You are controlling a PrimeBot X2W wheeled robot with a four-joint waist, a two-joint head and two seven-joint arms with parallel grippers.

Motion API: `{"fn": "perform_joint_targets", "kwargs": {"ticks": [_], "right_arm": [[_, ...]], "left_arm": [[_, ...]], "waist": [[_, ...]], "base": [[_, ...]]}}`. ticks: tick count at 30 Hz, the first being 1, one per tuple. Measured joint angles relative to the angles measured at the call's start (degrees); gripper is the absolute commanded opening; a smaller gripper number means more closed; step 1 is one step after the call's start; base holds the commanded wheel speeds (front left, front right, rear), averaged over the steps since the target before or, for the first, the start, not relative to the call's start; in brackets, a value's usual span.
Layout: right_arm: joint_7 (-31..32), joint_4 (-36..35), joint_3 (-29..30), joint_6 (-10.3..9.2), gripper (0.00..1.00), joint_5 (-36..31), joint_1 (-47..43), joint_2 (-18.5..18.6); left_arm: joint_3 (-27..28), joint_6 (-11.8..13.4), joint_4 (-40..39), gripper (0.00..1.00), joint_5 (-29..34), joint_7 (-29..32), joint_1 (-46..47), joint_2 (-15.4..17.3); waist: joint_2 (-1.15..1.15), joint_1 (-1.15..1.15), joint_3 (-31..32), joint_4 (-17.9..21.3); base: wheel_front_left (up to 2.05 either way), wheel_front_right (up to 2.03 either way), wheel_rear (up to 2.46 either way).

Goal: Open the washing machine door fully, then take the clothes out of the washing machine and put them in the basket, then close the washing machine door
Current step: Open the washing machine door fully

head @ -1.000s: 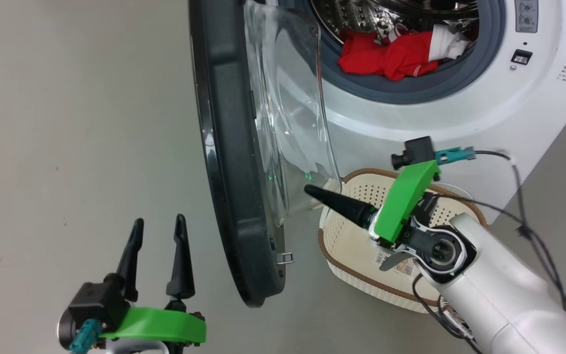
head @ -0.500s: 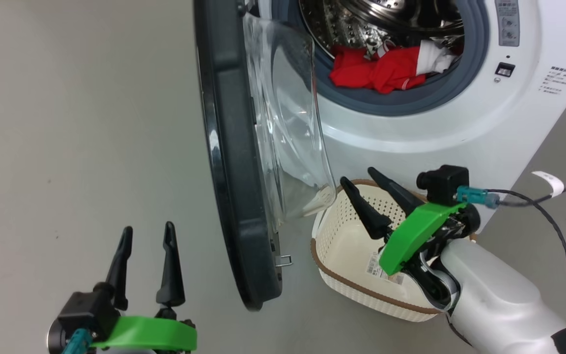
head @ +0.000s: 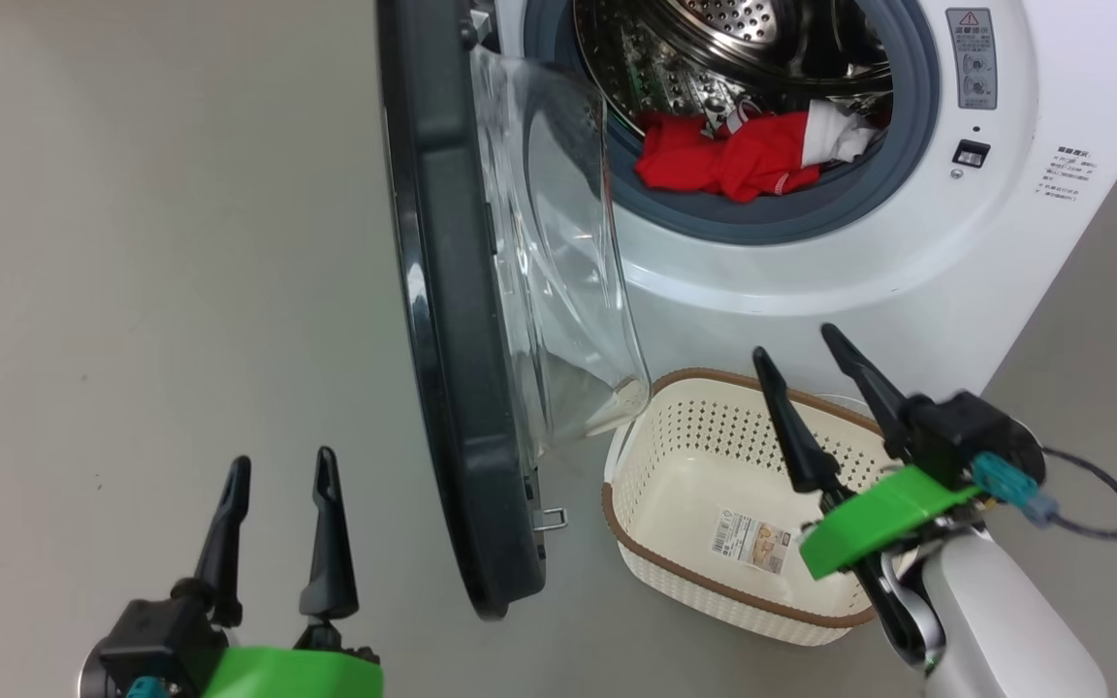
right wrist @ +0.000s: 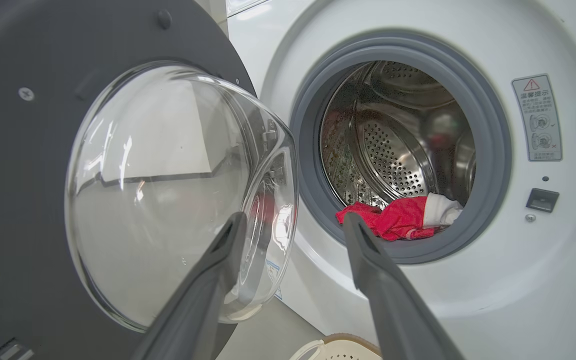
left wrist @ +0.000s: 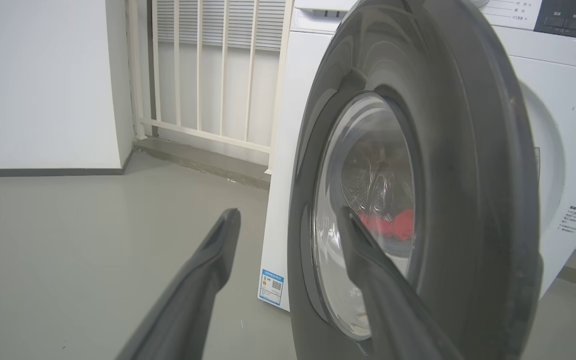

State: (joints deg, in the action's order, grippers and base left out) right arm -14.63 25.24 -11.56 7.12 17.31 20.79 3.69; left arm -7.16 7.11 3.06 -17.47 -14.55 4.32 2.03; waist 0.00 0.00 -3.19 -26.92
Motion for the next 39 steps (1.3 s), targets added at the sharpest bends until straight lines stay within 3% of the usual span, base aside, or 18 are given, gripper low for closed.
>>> {"fn": "perform_joint_targets", "kwargs": {"ticks": [12, 33, 34, 35, 37, 39], "right_arm": [[0.0, -12.1, 3.2, 0.0, 1.0, -2.8, -9.1, -0.5], [0.0, -13.4, 3.5, 0.0, 1.0, -3.6, -12.4, -0.6], [0.0, -13.4, 3.5, 0.0, 1.0, -3.6, -12.4, -0.6], [0.0, -13.4, 3.5, 0.0, 1.0, -3.6, -12.4, -0.6], [0.0, -13.4, 3.5, 0.0, 1.0, -3.6, -12.4, -0.6], [0.0, -13.3, 3.6, 0.0, 1.0, -3.6, -12.4, -0.6]], "left_arm": [[0.4, 0.7, -2.0, 1.0, 1.4, 0.0, -2.1, 0.0], [-0.2, 1.5, -0.6, 1.0, 1.8, 0.0, -2.9, 0.1], [-0.3, 1.5, -0.6, 0.94, 1.8, 0.0, -2.9, 0.1], [-0.3, 1.5, -0.5, 0.47, 1.8, 0.0, -2.9, 0.1], [-0.4, 1.4, -0.3, 0.0, 1.7, 0.0, -2.9, 0.1], [-0.4, 1.3, -0.4, 0.0, 1.7, 0.0, -2.8, 0.1]], "waist": [[0.0, 0.0, 0.1, 0.4], [0.0, 0.0, -0.6, 0.7], [0.0, 0.0, -0.6, 0.7], [0.0, 0.0, -0.6, 0.8], [0.0, 0.0, -0.6, 0.8], [0.0, 0.0, -0.6, 0.9]], "base": [[0.0, 0.0, 0.0], [0.0, 0.0, 0.0], [0.0, 0.0, 0.0], [0.0, 0.0, 0.0], [0.0, 0.0, 0.0], [0.0, 0.0, 0.0]]}}
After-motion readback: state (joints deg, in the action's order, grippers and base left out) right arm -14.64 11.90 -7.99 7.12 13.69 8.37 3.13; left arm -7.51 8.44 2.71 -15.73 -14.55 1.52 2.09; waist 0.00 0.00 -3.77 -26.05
